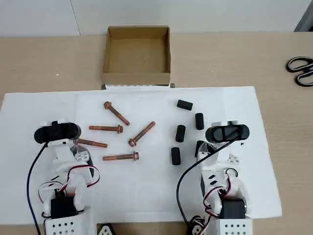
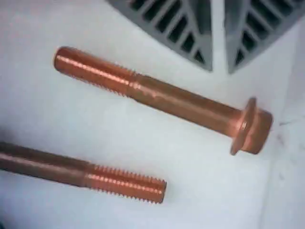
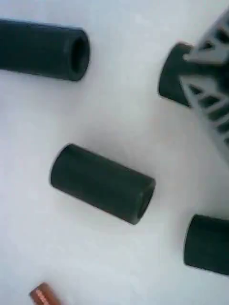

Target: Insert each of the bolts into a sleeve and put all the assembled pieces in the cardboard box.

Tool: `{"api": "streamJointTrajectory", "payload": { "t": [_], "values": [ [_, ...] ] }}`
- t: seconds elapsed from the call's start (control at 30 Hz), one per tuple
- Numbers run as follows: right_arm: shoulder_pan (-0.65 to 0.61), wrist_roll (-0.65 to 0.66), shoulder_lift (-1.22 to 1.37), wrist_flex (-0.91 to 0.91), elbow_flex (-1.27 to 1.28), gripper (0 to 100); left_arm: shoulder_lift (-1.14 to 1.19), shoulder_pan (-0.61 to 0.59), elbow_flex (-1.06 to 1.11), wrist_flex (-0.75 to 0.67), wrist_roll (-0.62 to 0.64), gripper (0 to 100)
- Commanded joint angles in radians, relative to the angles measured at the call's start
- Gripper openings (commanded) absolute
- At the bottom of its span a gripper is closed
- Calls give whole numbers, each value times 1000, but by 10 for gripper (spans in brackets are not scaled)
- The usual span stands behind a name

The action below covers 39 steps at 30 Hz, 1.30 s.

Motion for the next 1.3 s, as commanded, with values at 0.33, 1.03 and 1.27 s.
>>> {"api": "streamJointTrajectory", "payload": {
  "t": [0.33,1.03,1.27],
  "values": [
    [1,5,-15,2,12,3,-2,5,-8,-5,-2,6],
    [-47,14,-13,4,6,3,-2,203,-8,-3,-3,6],
    [47,38,-5,-170,-98,3,6,164,-102,6,0,6]
  ]
}}
